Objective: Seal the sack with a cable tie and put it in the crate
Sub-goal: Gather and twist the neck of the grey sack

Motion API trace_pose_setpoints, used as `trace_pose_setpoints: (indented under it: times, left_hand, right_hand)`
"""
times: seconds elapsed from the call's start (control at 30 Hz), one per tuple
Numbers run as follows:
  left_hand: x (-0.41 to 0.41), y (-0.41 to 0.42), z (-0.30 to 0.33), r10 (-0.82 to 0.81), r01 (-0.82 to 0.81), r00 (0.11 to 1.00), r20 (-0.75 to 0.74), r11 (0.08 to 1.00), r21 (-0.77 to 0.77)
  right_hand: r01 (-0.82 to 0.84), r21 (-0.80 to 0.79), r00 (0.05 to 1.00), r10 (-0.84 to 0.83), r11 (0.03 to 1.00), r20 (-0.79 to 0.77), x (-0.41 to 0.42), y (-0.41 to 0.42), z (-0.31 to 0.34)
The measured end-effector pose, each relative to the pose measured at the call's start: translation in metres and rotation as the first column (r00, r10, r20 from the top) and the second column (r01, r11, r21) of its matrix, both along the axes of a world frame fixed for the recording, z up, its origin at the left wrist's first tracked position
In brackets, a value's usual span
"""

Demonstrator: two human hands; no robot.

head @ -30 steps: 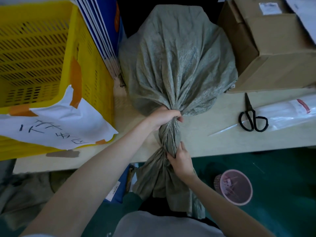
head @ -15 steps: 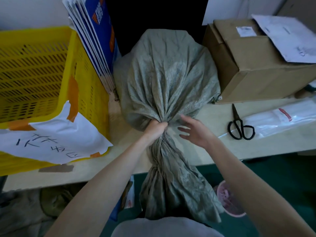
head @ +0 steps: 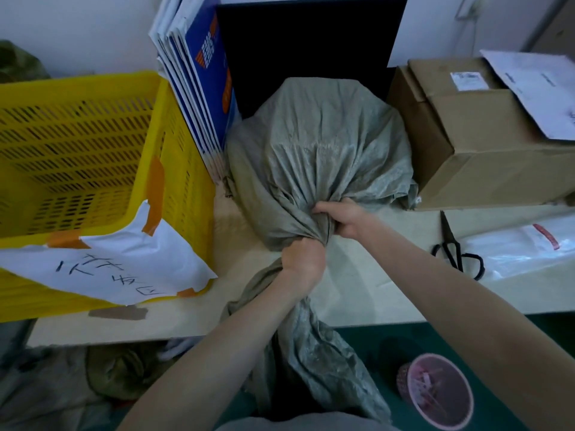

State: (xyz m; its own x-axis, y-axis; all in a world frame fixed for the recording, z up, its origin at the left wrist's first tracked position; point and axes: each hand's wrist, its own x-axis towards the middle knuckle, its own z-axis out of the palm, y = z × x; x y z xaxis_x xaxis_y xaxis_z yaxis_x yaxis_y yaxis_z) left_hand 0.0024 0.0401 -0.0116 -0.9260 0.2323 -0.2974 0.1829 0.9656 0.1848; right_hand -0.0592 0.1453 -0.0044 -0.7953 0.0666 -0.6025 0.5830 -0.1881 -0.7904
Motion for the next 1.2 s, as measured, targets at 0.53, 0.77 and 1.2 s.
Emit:
trace_pose_setpoints:
  times: [0.53,0.77,1.2]
  left_hand:
    - [-0.043,-0.046,0.032,-0.091,-0.926,0.305,0.948,0.202,0.318]
    - [-0.058,-0.017,0.023,-0.040,-0.791,0.421,0.906,0.474,0.388]
    - [-0.054,-0.008,0.011,0.014,-0.586,0.614,0.790,0.679,0.443]
  right_hand:
    - [0.068,0.096,0.991,-0.056,0.993,-0.123,0.007,0.014,-0.022]
    - [0.159,0.425,0.886,0.062,0.891,-0.460,0.066,-0.009,-0.037]
    - [0.026,0.707,0.709,0.486,0.706,-0.511,0.140,-0.022,-0.059]
